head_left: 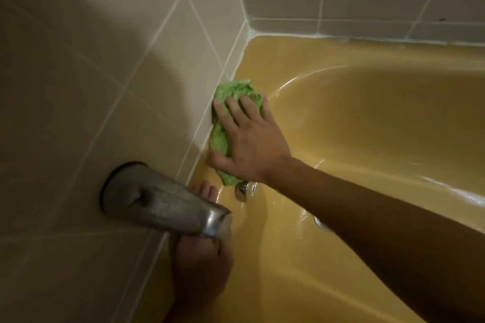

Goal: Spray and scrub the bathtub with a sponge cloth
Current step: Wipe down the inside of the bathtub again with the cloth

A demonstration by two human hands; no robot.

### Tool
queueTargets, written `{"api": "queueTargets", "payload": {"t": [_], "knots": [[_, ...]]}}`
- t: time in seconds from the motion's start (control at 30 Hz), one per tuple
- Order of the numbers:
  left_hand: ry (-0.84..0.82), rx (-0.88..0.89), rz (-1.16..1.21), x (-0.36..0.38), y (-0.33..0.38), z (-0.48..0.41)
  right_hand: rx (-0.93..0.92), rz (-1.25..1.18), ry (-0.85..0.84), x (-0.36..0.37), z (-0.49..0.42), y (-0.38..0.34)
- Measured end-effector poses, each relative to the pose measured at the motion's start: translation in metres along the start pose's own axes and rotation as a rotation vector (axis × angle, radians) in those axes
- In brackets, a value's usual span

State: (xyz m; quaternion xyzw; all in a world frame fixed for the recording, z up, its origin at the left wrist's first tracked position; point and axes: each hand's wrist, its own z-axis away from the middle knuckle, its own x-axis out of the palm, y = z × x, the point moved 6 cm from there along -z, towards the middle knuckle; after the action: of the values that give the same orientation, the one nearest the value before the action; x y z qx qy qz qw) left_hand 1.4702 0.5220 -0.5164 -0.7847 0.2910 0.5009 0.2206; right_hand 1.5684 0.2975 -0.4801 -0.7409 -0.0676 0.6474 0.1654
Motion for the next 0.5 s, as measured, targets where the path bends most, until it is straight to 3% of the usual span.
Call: {"api": "queueTargets", "payload": {"t": [0.03, 0.07, 0.1, 0.23, 0.4, 0.5], "knots": [[-0.015, -0.142, 0.209, -0.013, 0.002, -0.031, -0.017, 0.013, -0.019, -0.001, 0.0, 0.009], [0.04, -0.246, 0.268, -0.027, 0.004, -0.033, 0.01, 0.019, -0.036, -0.004, -0.007, 0.022], [-0.019, -0.348, 0.286, -0.023, 0.001, -0.034, 0.072, 0.012, -0.053, -0.007, -0.017, 0.036], [-0.092, -0.341, 0.351, -0.024, 0.009, 0.001, 0.234, -0.023, -0.045, -0.009, -0.039, 0.04], [-0.063, -0.517, 0.341, -0.036, 0.019, 0.025, 0.023, -0.169, -0.095, 0.018, 0.047, -0.046], [-0.005, -0.567, 0.315, -0.047, 0.034, 0.045, -0.143, -0.116, -0.167, 0.021, 0.07, -0.065]]}}
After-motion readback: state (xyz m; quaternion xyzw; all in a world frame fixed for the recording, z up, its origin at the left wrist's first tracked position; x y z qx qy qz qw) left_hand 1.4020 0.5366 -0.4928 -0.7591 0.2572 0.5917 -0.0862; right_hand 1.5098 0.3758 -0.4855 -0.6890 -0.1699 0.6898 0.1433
